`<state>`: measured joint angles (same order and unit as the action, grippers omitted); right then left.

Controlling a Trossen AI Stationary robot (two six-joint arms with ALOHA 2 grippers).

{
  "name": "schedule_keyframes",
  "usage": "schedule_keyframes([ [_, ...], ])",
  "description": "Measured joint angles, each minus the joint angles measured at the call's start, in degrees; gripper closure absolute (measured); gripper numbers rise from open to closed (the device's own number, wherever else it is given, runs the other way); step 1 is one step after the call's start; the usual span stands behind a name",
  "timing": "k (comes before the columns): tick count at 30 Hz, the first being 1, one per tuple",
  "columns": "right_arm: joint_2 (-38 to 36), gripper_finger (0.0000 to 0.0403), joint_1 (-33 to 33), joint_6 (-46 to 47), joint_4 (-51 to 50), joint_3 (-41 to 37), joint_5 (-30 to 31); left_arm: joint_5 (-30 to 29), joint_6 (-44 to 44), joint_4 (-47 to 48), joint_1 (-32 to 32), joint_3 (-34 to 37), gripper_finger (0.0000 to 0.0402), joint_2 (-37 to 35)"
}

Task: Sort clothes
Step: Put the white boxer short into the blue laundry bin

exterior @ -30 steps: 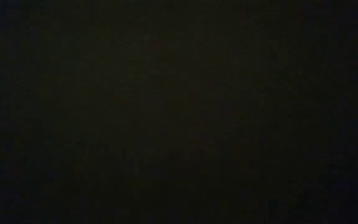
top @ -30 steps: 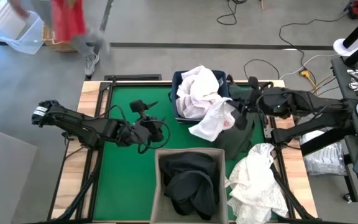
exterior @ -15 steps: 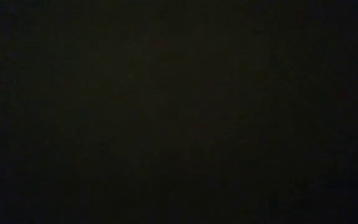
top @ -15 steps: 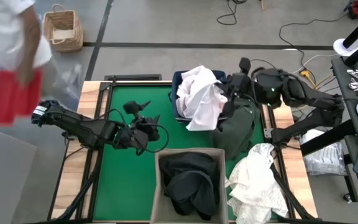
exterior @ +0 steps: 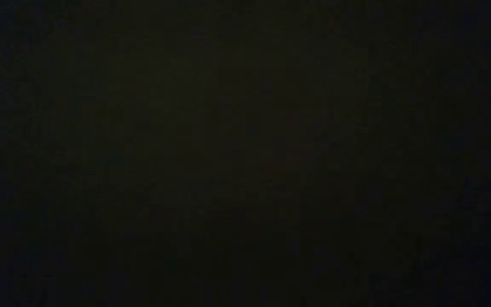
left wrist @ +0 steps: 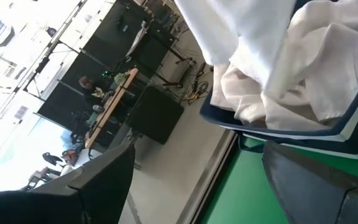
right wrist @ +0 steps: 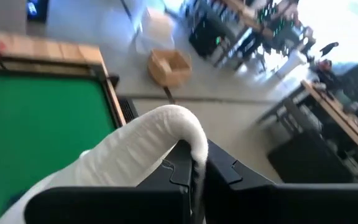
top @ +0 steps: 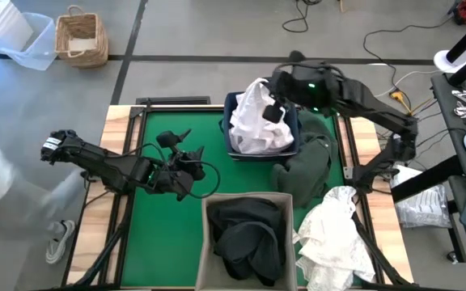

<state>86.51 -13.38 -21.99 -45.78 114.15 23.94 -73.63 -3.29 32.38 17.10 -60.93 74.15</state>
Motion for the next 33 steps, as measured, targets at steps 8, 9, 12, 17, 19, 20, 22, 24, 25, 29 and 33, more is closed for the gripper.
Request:
schedule_keyframes([
  [8, 6.1, 0.0394, -5.1, -0.7, -2.2, 0.6, -4.8, 0.0, 0.7, 0.8, 0.0, 0.0, 0.0074, 0.0],
  [9, 6.7, 0.0394, -5.7, -0.4, -2.6, 0.5, -5.9, 0.0, 0.9, 1.0, 0.0, 0.0, 0.0074, 0.0],
  [12, 8.6, 0.0394, -7.0, 0.1, -4.2, 0.4, -7.9, 0.0, 1.1, 1.3, 0.0, 0.0, 0.0074, 0.0],
  [17, 10.7, 0.0394, -8.8, 0.6, -7.5, -0.2, -9.9, 0.0, 1.5, 1.7, 0.0, 0.0, 0.0074, 0.0],
  [19, 11.3, 0.0394, -9.7, 1.5, -8.3, -0.7, -12.8, 0.0, 1.6, 1.9, 0.0, 0.0, 0.0074, 0.0],
  [20, 11.7, 0.0394, -10.0, 1.9, -8.5, -1.0, -14.3, 0.0, 1.8, 2.0, 0.0, 0.0, 0.0074, 0.0],
  [22, 12.1, 0.0394, -10.7, 2.6, -8.6, -2.1, -16.9, 0.0, 1.9, 2.1, 0.0, 0.0, 0.0074, 0.0],
  [24, 12.3, 0.0394, -11.2, 2.6, -8.3, -3.6, -18.7, 0.0, 2.1, 2.2, 0.0, 0.0, 0.0074, 0.0],
  [25, 12.3, 0.0394, -11.5, 2.6, -8.1, -4.6, -19.6, 0.0, 2.1, 2.2, 0.0, 0.0, 0.0074, 0.0],
  [29, 12.4, 0.0394, -12.2, 2.6, -7.6, -8.6, -20.2, 0.0, 2.3, 2.3, 0.0, 0.0, 0.0074, 0.0],
  [33, 12.3, 0.0394, -12.6, 2.6, -6.8, -11.9, -23.8, 0.1, 2.3, 2.3, 0.0, 0.0, 0.0074, 0.0],
])
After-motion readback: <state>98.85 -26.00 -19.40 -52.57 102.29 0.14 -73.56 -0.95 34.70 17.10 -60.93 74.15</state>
